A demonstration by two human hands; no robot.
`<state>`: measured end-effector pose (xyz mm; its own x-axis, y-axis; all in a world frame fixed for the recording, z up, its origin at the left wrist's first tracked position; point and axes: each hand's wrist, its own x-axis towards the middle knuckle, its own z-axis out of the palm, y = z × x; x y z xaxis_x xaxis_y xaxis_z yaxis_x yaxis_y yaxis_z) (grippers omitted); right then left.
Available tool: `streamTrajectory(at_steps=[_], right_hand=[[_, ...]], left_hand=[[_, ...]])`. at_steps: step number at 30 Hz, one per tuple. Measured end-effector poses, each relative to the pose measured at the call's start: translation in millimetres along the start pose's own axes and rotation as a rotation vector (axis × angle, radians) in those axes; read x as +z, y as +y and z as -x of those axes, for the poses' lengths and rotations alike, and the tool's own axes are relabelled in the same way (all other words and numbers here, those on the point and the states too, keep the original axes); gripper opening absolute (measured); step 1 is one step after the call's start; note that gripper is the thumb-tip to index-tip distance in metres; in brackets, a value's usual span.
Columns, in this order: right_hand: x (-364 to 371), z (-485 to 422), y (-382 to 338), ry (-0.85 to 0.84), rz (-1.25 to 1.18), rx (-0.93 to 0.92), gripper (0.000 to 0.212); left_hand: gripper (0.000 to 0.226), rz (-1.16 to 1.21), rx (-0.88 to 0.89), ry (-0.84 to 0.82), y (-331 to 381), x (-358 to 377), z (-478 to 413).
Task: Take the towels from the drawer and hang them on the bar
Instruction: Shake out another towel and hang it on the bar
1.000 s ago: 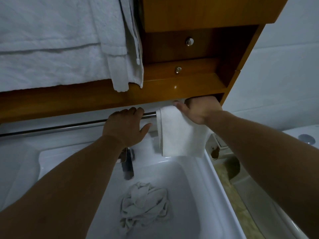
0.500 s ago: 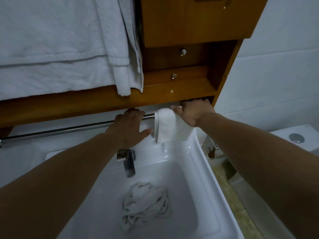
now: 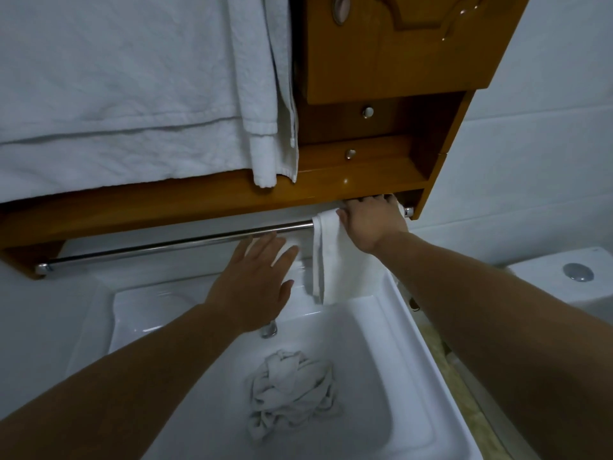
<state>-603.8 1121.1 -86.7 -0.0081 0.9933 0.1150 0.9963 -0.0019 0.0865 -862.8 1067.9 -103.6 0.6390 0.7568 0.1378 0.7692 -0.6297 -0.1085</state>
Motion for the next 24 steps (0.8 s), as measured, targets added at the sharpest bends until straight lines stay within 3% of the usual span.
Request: streamTrajectory(at_steps=[3,9,15,24], right_hand=[[1,-3,-7,0.009,-0.038,-0.003,0.044],[1,-3,-13,-0.062,-0.055,-0.023,0.069],[6,-1,-21,-0.112,-0.030,0.011,0.078],[16,12,-28,0.000,-0.057,-0.007,0.067]], left_hand=[[0.054,-0.014,-0.026,-0.018,-6,7,14],[0.049,0.005,0.002,-0.034,-12,15,35],[0.045,0.030,0.017,-0.012,-12,33,56],[0.031,0.046,-0.070,-0.038,-18,62,86]])
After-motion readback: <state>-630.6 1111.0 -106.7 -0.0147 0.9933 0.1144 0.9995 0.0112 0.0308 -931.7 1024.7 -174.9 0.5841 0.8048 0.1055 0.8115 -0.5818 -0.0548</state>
